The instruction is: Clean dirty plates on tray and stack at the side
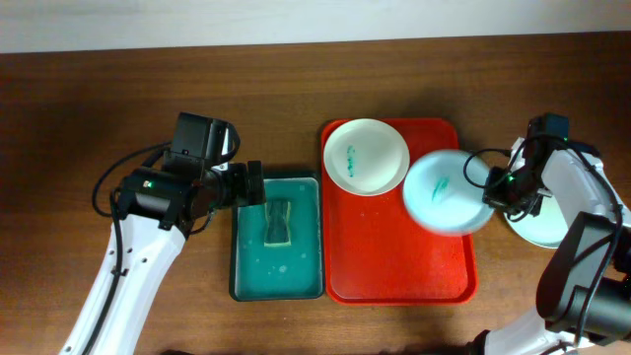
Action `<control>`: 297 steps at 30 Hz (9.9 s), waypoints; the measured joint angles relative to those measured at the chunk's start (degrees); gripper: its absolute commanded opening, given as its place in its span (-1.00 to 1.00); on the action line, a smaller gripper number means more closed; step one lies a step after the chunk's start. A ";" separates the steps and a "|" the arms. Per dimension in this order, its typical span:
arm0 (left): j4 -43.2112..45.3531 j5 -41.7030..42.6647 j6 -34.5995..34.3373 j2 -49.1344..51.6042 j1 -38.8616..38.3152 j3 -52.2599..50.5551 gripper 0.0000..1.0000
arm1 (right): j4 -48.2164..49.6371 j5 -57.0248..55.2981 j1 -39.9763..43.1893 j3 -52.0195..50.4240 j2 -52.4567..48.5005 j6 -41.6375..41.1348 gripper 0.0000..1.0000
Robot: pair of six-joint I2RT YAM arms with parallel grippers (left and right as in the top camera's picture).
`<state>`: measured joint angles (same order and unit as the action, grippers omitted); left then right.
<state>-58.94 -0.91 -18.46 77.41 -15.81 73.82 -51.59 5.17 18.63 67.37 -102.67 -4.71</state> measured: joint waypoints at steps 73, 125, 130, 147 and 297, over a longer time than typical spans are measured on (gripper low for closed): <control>-8.17 1.33 2.89 26.56 -10.43 9.70 -1.00 | -11.54 7.39 -19.39 -8.79 21.11 -7.78 -0.17; -0.61 -2.56 -2.60 46.47 -26.99 19.02 -1.00 | 2.12 16.92 -20.46 -14.32 2.21 -4.35 -0.90; 9.09 7.52 -2.99 46.73 -25.57 18.91 -1.00 | 1.60 16.24 -20.13 -14.36 2.12 -5.18 -0.91; -0.28 -4.44 -2.38 45.81 -28.72 19.41 -1.00 | 1.73 16.39 -20.17 -14.36 2.12 -5.11 -0.91; -2.69 5.40 2.93 0.42 -6.80 1.86 0.47 | -8.85 5.31 -25.42 -3.63 37.75 -6.64 -0.24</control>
<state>-61.63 4.49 -15.53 77.82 -22.61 75.68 -60.45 10.48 -6.79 63.75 -64.93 -11.35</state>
